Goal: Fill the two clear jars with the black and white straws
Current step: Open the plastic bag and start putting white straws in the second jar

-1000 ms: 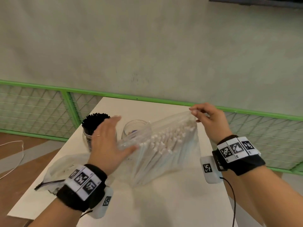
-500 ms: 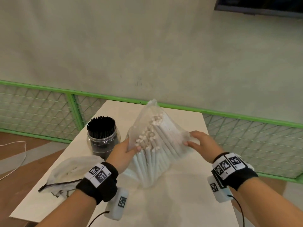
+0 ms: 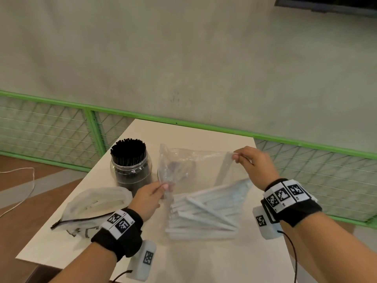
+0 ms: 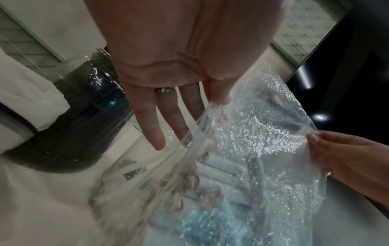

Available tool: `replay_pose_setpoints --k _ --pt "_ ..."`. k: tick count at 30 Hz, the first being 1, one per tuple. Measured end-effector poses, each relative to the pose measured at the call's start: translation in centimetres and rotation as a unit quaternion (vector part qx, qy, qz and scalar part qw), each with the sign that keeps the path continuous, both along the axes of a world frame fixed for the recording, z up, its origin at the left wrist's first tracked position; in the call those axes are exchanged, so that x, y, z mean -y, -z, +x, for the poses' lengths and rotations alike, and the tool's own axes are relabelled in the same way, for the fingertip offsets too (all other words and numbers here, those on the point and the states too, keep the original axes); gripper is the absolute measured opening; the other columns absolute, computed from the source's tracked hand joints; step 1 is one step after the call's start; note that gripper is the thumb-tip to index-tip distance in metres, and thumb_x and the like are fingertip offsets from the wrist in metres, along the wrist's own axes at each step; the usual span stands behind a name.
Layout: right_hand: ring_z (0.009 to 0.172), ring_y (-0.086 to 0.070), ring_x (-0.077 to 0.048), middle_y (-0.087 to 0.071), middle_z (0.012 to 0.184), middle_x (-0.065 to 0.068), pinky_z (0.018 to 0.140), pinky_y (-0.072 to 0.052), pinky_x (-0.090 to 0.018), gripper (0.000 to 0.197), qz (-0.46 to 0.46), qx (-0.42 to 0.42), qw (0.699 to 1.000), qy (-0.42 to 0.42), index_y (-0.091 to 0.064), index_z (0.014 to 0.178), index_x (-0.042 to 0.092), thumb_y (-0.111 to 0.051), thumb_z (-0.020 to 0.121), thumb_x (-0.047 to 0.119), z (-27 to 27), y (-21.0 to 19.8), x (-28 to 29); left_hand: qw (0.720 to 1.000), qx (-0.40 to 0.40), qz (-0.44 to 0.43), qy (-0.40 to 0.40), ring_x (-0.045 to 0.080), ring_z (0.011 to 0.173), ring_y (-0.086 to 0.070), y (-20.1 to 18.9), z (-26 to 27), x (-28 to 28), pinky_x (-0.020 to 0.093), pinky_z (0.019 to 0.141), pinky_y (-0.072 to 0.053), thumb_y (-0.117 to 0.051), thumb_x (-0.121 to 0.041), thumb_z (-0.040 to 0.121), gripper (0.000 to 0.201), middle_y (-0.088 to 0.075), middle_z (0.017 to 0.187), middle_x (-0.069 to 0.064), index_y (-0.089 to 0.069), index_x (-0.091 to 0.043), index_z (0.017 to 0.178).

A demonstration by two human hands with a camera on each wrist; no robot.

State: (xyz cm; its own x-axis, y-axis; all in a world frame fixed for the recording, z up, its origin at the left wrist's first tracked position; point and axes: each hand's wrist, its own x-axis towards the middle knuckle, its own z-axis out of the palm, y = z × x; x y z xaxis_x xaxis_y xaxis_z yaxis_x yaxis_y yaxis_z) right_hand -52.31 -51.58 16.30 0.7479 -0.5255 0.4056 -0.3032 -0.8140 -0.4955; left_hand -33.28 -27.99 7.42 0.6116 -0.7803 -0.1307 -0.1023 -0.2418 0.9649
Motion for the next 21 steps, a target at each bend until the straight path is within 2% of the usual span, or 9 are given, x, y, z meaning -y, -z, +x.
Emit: replay_pose_setpoints --k 3,6,9,11,13,15,18,20,21 --pt "0.079 -0.058 -0.018 -0.066 0.083 -0.002 0.068 -0.038 -0.021 0.015 0.021 0.014 1.000 0.015 -0.070 0.088 0.012 -0.056 0.093 0.010 -0.3 -0.1 -0.1 0.999 0.025 -0.017 -0.011 0.012 0.104 -0.060 0.0 0.1 0.0 0.033 0.086 -0.050 -0.049 -0.041 0.094 0.017 -0.066 0.111 -0.011 -0.066 -0.046 0.097" --pt "0.076 -0.057 -0.017 -0.064 0.080 0.001 0.069 -0.039 -0.023 0.015 0.032 0.007 0.999 0.006 -0.069 0.086 0.014 -0.056 0.092 0.009 -0.4 -0.5 -0.2 0.999 0.019 -0.031 0.016 0.004 0.104 -0.060 0.1 0.1 -0.2 0.030 0.092 -0.045 -0.062 -0.055 0.078 0.022 -0.066 0.112 -0.014 -0.064 -0.052 0.099" --pt "0.076 -0.058 -0.013 -0.063 0.079 0.006 0.069 -0.039 -0.016 0.013 0.001 0.000 1.000 -0.002 -0.070 0.087 0.014 -0.058 0.092 0.011 -0.5 -0.8 -0.8 0.998 0.052 -0.034 -0.010 0.006 0.100 -0.061 0.1 -0.4 0.0 0.028 0.089 -0.045 -0.061 -0.046 0.084 0.009 -0.068 0.104 -0.012 -0.066 -0.051 0.090" --pt "0.078 -0.058 -0.013 -0.065 0.080 0.004 0.070 -0.038 -0.011 0.014 -0.020 0.040 0.999 0.014 -0.069 0.084 0.015 -0.058 0.092 0.010 -0.4 -1.0 -0.8 0.997 0.051 -0.046 -0.044 0.005 0.101 -0.059 0.0 -0.2 0.4 0.028 0.084 -0.045 -0.058 -0.037 0.090 0.013 -0.066 0.106 -0.013 -0.066 -0.043 0.099" --pt "0.080 -0.060 -0.016 -0.068 0.082 0.003 0.072 -0.042 -0.018 0.014 -0.027 0.007 0.999 0.026 -0.070 0.085 0.015 -0.058 0.092 0.013 -0.4 -1.0 -0.8 0.999 0.025 -0.019 -0.024 0.007 0.105 -0.058 0.4 0.2 0.6 0.031 0.088 -0.047 -0.064 -0.048 0.083 0.031 -0.062 0.115 -0.011 -0.061 -0.040 0.112" --pt "0.080 -0.064 -0.020 -0.071 0.084 0.001 0.075 -0.048 -0.032 0.012 -0.063 -0.019 0.997 0.031 -0.072 0.089 0.014 -0.061 0.091 0.017 -0.5 -0.6 -0.8 0.998 0.042 0.043 0.009 0.011 0.106 -0.060 1.1 0.6 0.6 0.037 0.096 -0.046 -0.065 -0.060 0.072 0.051 -0.061 0.118 -0.010 -0.058 -0.037 0.116" --pt "0.079 -0.065 -0.020 -0.071 0.084 0.004 0.082 -0.048 -0.041 0.012 -0.095 -0.042 0.994 0.022 -0.072 0.093 0.018 -0.061 0.091 0.023 -0.4 -0.4 -1.1 0.994 0.076 0.072 -0.008 0.015 0.102 -0.061 1.7 0.3 0.6 0.040 0.097 -0.044 -0.065 -0.044 0.083 0.025 -0.064 0.112 -0.007 -0.063 -0.027 0.100" --pt "0.079 -0.062 -0.016 -0.069 0.084 0.009 0.088 -0.037 -0.035 0.012 -0.115 -0.067 0.991 0.020 -0.070 0.095 0.023 -0.061 0.091 0.030 -0.2 -0.5 -1.3 0.996 0.075 0.040 -0.027 0.014 0.099 -0.062 1.7 -0.2 0.7 0.040 0.097 -0.045 -0.065 -0.033 0.086 0.007 -0.066 0.107 -0.007 -0.062 -0.027 0.083" --pt "0.079 -0.061 -0.016 -0.068 0.084 0.010 0.087 -0.033 -0.033 0.010 -0.132 -0.065 0.989 0.018 -0.069 0.094 0.023 -0.061 0.091 0.029 0.0 -0.6 -1.4 0.996 0.078 0.023 -0.037 0.012 0.097 -0.062 1.4 -0.5 0.7 0.039 0.096 -0.046 -0.064 -0.030 0.086 0.008 -0.067 0.105 -0.007 -0.060 -0.030 0.079"
